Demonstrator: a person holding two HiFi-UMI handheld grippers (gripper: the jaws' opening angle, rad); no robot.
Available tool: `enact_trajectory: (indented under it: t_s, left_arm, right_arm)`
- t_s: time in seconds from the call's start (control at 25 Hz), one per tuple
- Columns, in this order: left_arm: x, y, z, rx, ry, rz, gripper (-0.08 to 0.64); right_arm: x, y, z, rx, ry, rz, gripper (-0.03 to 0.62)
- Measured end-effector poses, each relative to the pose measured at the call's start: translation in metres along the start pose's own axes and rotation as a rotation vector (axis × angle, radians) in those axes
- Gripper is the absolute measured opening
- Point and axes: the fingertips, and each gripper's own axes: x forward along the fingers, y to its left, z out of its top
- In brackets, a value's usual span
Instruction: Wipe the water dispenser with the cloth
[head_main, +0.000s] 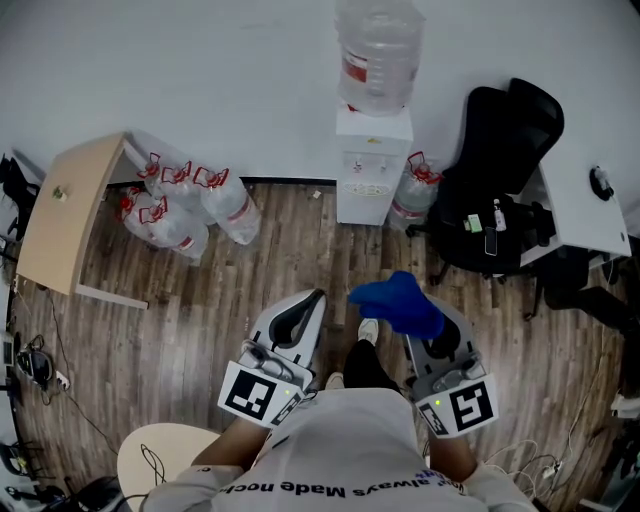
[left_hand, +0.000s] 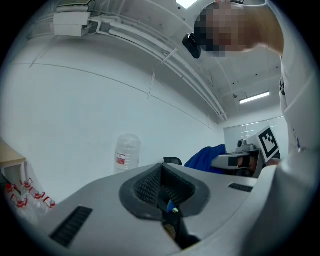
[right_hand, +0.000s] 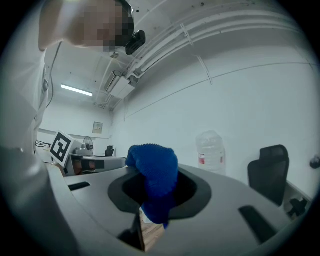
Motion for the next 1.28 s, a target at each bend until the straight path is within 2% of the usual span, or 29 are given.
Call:
enact_trajectory:
  t_s: [0.48, 1.0, 1.28]
  left_arm:
    - [0.086, 0.029, -0.002, -0.004, 0.008, 0.022, 0.02]
    - [0.19, 0.043, -0.007, 0.0, 0.022, 0.039, 0.02]
    - [0.228, 0.053, -0.009, 0.002, 0.014, 0.064, 0.02]
  right_arm:
    - [0.054, -0.074, 0.004, 0.009, 0.015, 0.02, 0.092]
    - [0.099, -0.17, 0.007, 0.019, 0.021, 0.041, 0.092]
    - [0.122, -0.205, 0.008, 0.017, 0.016, 0.063, 0.092]
